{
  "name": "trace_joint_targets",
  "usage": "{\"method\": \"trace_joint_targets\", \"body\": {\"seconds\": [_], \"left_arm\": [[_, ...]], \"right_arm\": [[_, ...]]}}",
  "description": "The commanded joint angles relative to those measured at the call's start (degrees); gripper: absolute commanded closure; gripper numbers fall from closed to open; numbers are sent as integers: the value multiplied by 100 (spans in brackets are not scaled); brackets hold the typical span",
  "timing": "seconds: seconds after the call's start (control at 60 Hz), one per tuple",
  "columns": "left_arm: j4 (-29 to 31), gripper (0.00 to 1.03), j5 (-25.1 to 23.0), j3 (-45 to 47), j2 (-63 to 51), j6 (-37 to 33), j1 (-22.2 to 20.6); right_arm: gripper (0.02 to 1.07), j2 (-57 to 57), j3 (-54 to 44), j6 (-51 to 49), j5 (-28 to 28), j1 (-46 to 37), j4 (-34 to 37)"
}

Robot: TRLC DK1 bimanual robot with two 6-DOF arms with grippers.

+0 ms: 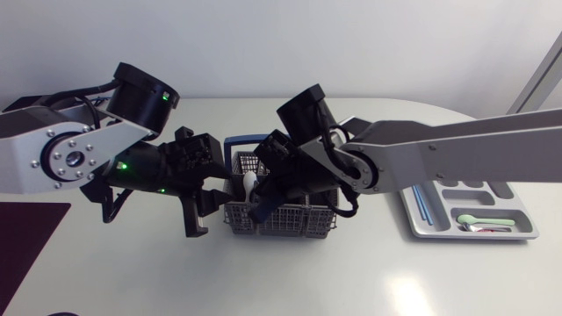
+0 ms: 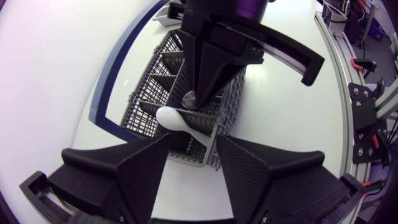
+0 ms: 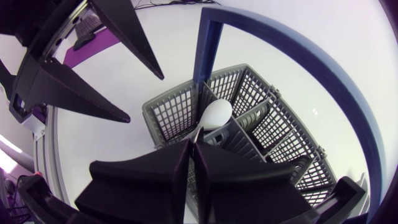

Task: Unload the cutlery basket into the drawer organizer.

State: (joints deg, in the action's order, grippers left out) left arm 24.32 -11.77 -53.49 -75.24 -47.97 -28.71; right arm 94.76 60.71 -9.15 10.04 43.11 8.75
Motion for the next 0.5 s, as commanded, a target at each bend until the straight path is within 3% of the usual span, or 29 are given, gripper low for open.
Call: {"method": "trace_joint_targets", "body": {"seconds": [0.0,0.2,0.333,0.483], "left_arm": [[-41,49,-53,182,106,94,-82],[-59,49,-45,199,97,94,-170],[-67,49,-18,190,97,121,-223],[-111,49,17,225,97,138,-258]], "right_arm": [[100,-256,-59,176,94,-49,-23],[100,-828,-68,396,780,-312,153],[100,-1153,-33,686,1817,-857,364],[100,-1619,-173,959,2564,-1341,417]]}}
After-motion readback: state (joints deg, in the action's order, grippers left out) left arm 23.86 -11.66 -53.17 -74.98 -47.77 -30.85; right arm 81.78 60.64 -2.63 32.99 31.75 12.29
